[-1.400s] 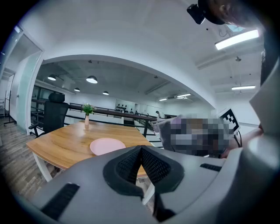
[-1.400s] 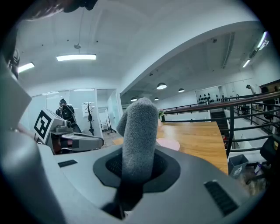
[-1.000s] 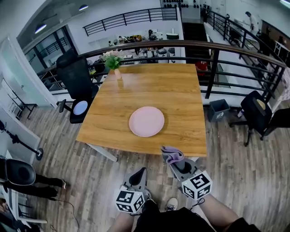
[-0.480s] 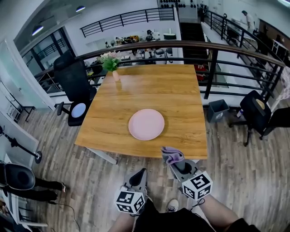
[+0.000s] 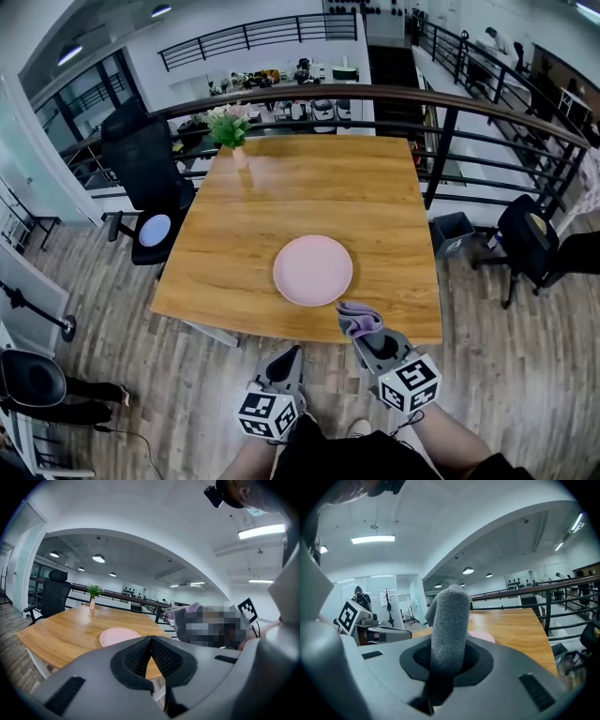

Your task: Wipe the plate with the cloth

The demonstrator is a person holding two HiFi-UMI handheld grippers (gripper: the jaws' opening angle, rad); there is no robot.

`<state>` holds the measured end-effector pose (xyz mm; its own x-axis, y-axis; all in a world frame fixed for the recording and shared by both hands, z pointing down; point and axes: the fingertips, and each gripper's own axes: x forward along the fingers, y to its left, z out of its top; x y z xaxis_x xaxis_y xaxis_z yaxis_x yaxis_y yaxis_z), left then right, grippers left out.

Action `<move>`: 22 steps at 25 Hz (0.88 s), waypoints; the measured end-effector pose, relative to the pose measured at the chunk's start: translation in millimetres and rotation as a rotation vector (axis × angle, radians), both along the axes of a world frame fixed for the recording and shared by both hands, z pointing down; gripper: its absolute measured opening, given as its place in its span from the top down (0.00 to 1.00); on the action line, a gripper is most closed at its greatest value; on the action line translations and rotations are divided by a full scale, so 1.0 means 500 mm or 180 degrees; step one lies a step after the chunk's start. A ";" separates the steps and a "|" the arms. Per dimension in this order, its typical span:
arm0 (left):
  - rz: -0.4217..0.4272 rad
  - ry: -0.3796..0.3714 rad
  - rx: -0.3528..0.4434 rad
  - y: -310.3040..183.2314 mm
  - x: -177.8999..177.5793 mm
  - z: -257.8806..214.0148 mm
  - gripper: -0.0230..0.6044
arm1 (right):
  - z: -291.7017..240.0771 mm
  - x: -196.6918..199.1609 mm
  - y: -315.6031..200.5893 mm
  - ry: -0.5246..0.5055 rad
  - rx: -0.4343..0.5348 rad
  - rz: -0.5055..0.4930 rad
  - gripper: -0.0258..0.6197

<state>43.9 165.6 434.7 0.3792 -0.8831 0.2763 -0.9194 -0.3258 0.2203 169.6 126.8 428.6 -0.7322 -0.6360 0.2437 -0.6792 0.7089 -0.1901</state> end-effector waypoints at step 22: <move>0.0382 0.0308 -0.0266 -0.270 -0.316 0.059 0.93 | 0.003 -0.316 -0.247 0.0268 0.0012 0.0319 0.85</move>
<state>-114.2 30.5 464.3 0.5090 -0.8054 0.3039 -0.8481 -0.4089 0.3369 11.6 3.4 430.1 -0.6420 -0.7060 0.2990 -0.7601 0.6374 -0.1269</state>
